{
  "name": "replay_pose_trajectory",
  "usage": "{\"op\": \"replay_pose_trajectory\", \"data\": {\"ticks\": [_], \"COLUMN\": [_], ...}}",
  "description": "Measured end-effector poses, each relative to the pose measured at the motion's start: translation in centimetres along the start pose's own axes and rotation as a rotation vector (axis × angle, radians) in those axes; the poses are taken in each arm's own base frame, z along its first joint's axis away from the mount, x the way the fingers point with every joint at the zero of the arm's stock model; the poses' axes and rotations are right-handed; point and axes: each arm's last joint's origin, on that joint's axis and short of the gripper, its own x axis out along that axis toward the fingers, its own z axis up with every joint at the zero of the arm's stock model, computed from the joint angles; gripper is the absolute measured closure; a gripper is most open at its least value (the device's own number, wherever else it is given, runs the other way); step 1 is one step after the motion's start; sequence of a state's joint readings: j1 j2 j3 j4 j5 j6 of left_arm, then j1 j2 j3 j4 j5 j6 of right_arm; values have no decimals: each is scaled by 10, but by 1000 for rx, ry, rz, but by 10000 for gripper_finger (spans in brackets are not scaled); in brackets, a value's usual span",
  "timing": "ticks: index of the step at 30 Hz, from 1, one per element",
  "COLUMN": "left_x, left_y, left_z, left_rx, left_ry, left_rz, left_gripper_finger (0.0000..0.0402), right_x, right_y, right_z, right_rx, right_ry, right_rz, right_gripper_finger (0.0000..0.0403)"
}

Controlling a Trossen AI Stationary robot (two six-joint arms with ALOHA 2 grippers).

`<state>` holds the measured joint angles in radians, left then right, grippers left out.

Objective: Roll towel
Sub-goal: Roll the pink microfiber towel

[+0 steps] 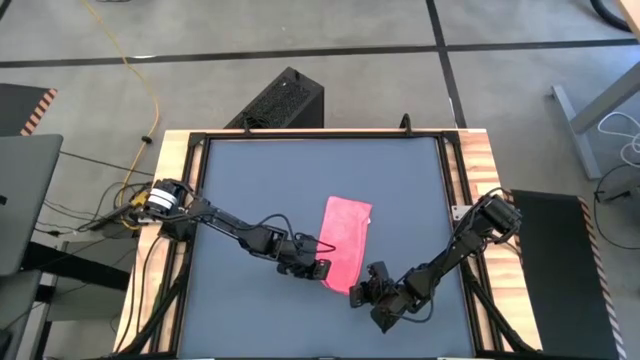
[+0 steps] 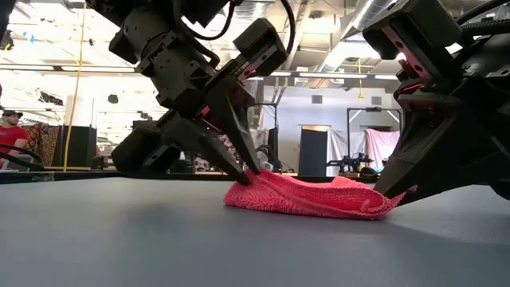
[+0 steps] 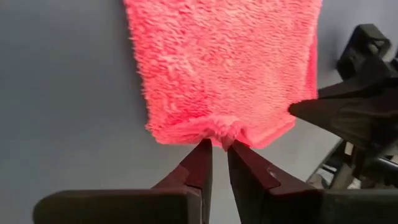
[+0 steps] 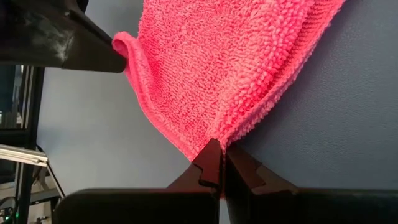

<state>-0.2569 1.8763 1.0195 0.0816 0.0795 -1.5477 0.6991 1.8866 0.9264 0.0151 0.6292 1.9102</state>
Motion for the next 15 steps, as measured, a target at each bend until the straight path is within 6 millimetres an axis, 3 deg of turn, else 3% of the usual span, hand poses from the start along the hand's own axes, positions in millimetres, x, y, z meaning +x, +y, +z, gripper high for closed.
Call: {"op": "replay_pose_trajectory", "data": {"ticks": [15], "left_x": [0], "left_y": [7], "left_z": [0], "left_rx": [55], "left_ry": [-12], "left_rz": [74], "left_gripper_finger": [401], "right_x": [0], "right_y": [0], "right_z": [0], "right_rx": [6], "right_ry": [7], "right_rz": [-2], "right_gripper_finger": [373]}}
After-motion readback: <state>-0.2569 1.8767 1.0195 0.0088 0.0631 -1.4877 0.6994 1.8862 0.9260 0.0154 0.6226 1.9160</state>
